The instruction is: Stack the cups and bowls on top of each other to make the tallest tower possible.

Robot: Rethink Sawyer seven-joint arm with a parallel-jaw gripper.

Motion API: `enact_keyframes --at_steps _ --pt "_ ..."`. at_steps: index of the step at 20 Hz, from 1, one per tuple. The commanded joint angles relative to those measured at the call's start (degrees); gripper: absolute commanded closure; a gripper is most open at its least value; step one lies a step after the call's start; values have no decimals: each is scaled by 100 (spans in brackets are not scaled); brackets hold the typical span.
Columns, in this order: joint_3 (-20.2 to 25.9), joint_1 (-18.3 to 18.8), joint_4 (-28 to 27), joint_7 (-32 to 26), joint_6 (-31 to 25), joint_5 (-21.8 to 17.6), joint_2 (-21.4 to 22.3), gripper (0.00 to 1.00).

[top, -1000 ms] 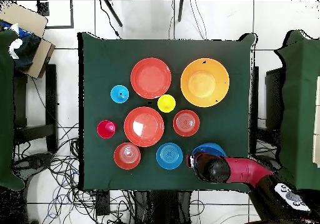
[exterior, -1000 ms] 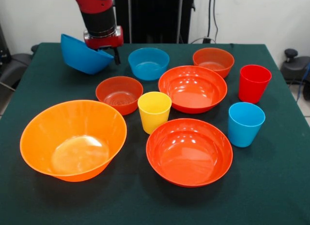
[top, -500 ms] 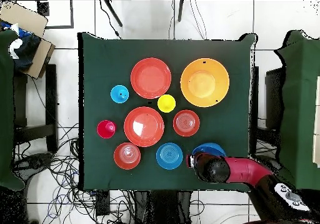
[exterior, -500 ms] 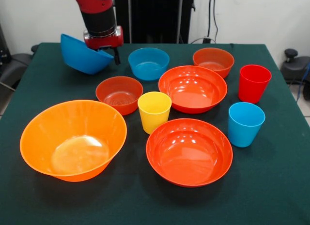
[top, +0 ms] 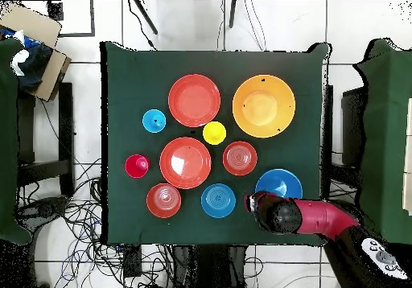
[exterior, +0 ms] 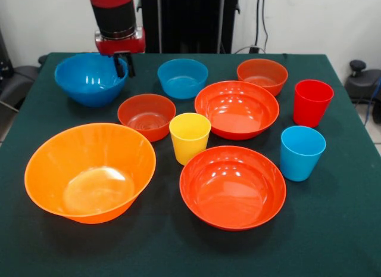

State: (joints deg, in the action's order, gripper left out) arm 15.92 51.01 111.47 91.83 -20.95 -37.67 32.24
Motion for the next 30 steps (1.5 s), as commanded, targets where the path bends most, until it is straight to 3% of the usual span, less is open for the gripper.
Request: enact_keyframes --at_steps 1,13,30 --pt "587 -185 -97 -122 -610 285 275 100" --pt "466 -176 -107 74 -191 187 -53 100" --pt "356 -718 420 622 -164 552 771 100"
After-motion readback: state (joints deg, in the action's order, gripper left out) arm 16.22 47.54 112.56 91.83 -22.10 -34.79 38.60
